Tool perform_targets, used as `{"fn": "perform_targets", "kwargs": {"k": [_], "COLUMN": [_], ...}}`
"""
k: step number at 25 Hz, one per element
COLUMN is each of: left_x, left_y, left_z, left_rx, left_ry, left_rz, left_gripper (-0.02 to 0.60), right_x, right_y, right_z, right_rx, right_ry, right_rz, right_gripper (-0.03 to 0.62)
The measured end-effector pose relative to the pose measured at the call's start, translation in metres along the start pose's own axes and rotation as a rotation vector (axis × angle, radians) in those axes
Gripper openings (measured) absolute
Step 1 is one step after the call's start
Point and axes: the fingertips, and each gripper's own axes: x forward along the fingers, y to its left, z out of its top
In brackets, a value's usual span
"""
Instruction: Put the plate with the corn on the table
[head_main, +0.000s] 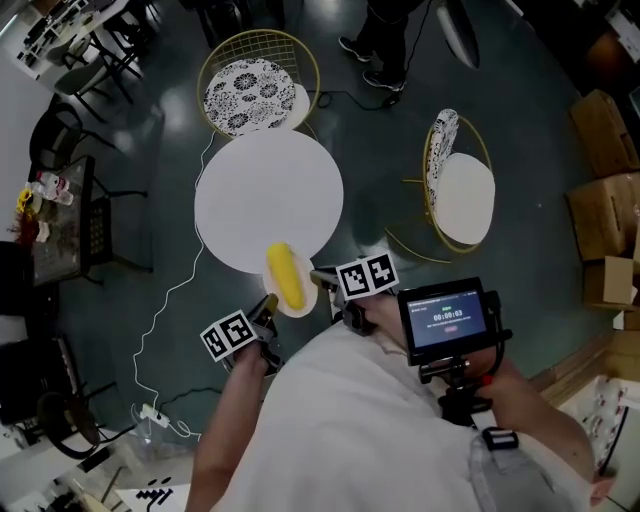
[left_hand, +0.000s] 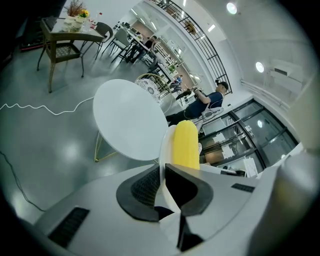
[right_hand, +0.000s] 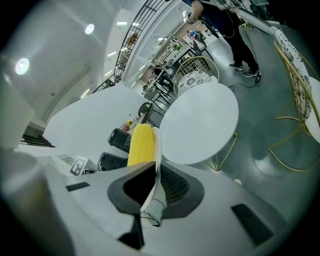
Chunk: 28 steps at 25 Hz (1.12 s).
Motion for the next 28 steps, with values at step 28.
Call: {"fn": "perform_targets", "kwargs": {"k": [28], "left_x": [-0.027], "left_y": [0.001], "left_z": [0.017], "left_rx": [-0.027], "left_ry": [-0.053], "left_rz": [0.037], "left_gripper": [0.038], "right_x": [0.012], "right_y": [0.029], "right_z": [0.007], "right_rx": [-0.034], "right_ry": [0.058], "right_rz": [0.052], "right_gripper": [0.038]}}
